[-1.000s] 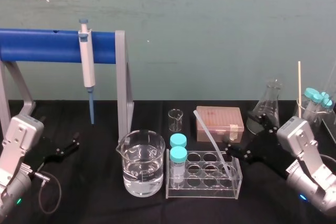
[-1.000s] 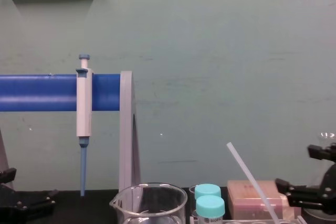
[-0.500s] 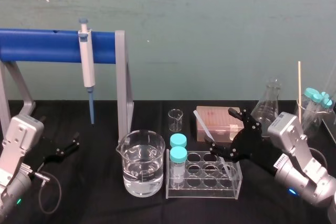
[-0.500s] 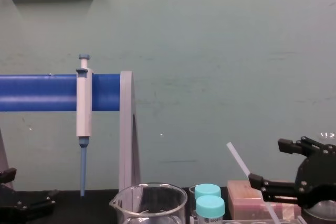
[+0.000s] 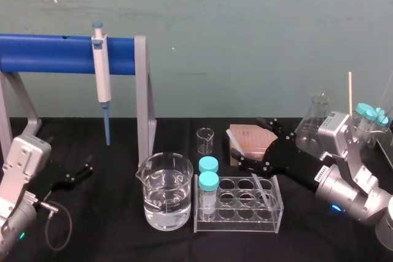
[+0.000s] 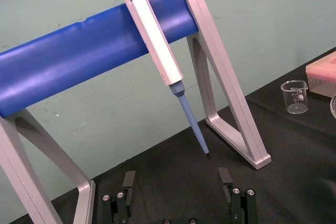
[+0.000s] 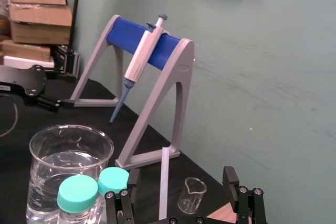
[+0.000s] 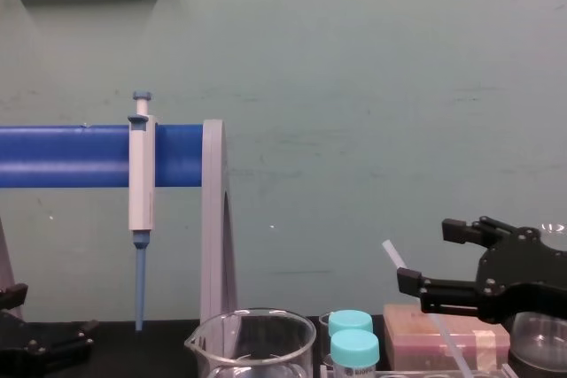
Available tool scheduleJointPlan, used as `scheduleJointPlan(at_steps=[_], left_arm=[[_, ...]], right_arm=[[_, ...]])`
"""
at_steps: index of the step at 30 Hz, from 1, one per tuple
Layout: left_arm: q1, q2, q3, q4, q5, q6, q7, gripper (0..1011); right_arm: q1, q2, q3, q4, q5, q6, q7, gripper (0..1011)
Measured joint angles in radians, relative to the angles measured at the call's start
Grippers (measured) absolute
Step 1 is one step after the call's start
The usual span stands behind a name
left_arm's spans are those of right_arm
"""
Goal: Pick up the stirring rod with one hand, then place it down.
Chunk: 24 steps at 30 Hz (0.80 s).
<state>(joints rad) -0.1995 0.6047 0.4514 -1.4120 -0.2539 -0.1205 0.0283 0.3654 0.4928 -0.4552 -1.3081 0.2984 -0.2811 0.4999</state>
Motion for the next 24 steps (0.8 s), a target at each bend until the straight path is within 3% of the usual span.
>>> scheduleJointPlan(at_steps=[10,24], left_arm=[[0.000,0.000,0.000,0.000,0.000,0.000,0.000,1000],[0.000,0.000,0.000,0.000,0.000,0.000,0.000,1000]], right_arm=[[0.029,-0.040,0.012,0.065,0.048,0.027,0.083,1003],[0.049,-0.071,0.025,0.122,0.068,0.077,0.129,1003]])
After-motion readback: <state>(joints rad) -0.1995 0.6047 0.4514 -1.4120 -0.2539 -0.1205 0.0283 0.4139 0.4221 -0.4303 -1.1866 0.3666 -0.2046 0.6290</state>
